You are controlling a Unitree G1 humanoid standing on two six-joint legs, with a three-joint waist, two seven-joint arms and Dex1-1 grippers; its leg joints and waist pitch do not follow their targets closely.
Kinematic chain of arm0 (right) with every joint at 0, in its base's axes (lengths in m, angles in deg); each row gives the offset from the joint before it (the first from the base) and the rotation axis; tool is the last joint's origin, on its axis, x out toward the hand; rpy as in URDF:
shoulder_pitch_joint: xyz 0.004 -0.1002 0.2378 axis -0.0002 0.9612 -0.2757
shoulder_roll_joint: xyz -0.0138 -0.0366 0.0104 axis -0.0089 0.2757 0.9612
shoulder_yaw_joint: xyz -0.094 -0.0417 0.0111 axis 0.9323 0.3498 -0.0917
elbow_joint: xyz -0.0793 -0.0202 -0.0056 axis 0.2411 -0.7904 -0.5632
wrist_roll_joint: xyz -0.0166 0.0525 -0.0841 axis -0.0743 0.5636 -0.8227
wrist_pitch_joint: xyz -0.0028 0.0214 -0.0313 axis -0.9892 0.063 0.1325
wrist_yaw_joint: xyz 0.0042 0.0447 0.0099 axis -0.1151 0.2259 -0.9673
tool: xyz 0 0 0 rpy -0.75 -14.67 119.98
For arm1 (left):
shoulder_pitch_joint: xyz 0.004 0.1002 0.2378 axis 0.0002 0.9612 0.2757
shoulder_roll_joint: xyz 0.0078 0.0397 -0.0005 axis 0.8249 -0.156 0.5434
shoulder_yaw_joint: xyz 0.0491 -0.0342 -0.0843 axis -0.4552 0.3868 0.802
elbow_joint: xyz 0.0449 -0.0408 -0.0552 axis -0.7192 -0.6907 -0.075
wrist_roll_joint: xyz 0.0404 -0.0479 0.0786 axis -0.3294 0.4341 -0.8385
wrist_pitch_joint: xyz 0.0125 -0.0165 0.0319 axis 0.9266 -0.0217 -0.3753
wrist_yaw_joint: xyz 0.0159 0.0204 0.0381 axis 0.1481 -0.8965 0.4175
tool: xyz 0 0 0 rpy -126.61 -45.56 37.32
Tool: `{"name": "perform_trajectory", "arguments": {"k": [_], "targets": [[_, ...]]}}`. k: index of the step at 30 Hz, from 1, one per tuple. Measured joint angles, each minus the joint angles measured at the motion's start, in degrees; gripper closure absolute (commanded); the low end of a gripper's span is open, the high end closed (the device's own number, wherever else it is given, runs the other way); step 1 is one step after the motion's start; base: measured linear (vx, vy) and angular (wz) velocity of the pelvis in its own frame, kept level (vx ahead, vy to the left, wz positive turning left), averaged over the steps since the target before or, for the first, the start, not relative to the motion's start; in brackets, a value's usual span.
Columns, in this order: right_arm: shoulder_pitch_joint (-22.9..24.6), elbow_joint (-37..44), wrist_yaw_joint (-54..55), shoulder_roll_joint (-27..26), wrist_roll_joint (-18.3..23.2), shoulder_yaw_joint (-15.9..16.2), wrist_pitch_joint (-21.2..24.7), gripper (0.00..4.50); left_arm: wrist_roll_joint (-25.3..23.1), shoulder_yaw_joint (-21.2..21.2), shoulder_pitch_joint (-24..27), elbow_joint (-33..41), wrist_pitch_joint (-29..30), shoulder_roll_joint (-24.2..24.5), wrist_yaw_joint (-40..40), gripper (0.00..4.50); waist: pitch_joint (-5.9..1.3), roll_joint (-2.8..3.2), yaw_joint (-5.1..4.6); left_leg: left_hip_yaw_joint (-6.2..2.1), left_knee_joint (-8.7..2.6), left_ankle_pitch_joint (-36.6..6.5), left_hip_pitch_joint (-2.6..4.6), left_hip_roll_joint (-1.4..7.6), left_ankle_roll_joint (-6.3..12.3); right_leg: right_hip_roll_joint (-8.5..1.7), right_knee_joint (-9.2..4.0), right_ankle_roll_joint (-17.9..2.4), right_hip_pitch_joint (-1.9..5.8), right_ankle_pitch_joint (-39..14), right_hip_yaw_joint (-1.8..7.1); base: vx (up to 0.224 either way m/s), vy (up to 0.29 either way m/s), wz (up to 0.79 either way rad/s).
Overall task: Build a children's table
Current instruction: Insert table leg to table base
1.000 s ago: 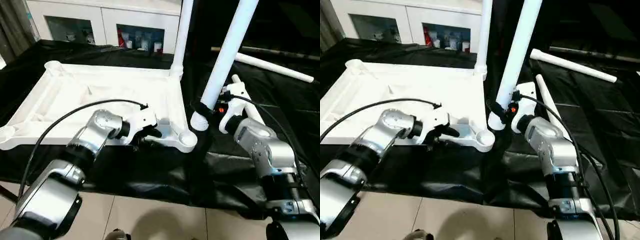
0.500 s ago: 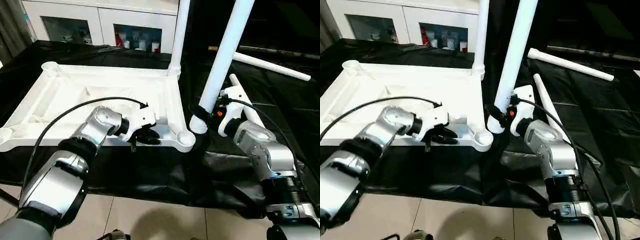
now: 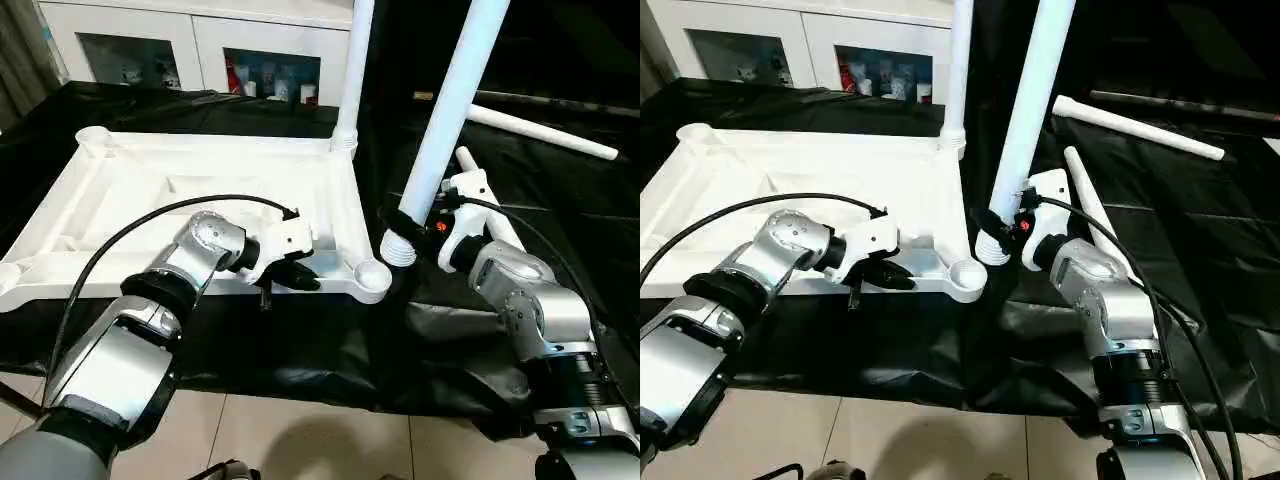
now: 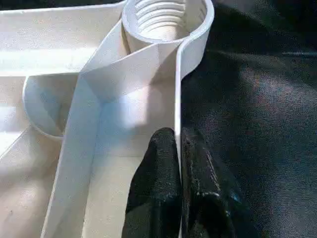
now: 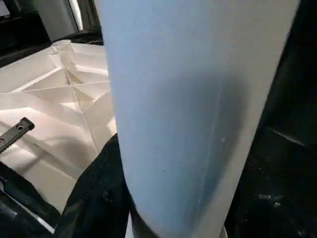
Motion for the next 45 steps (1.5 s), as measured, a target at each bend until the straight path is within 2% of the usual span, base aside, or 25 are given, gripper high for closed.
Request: {"name": "perform_trajectory", "arguments": {"k": [5,10,13,17,29,45], "targets": [[0.03,1.33,-2.56,0.84,0.72,0.48,2.20,2.57,0.29,1.63,0.04,0.35,3.66,-0.72,0.59,4.50,0.00,0.00,0.07,0.00,0.00,0.00,-0.01,0.00,0.00,0.00,0.00,0.00,0.00,0.00,0.00,0.000,0.000,0.00],[0.65,5.08,-7.84,3.07,2.29,4.13,6.77,2.57,2.34,3.25,4.19,8.19,10.76,-3.40,-1.15,4.50,0.00,-0.01,0.16,0.03,0.00,-0.04,-0.01,0.00,0.07,-0.01,-0.05,-0.08,0.01,-0.05,0.01,0.000,0.000,0.00],[0.88,5.09,-9.07,3.88,2.35,4.78,8.77,2.57,2.41,2.93,6.24,12.06,12.08,-4.54,-2.63,4.50,-0.02,-0.03,0.29,0.04,0.00,-0.04,-0.01,0.00,0.08,-0.02,-0.04,-0.10,0.01,-0.07,0.00,0.000,0.000,0.00],[0.88,5.08,-10.60,5.41,2.21,5.83,9.94,2.57,1.85,3.00,6.81,12.52,11.18,-4.17,-3.24,4.50,-0.02,-0.05,0.27,0.02,0.00,-0.03,0.02,0.00,0.06,-0.02,0.01,-0.08,0.02,-0.05,-0.01,0.000,0.000,0.00],[0.49,3.47,-10.00,5.95,1.06,6.09,9.52,2.57,1.14,2.98,9.80,18.39,11.71,-2.43,-3.18,4.50,-0.02,-0.05,0.03,0.03,-0.01,-0.03,0.01,0.01,0.06,-0.01,-0.03,-0.07,-0.01,-0.06,0.00,0.000,0.000,0.00],[-3.12,-8.48,-9.76,2.16,-0.43,5.04,2.31,2.59,0.74,2.97,10.68,20.10,12.21,-1.78,-2.90,4.50,-0.05,-0.08,-0.29,0.02,0.00,-0.03,0.04,0.01,0.06,0.00,-0.01,-0.08,0.01,-0.06,0.01,0.000,0.000,0.00]]}}
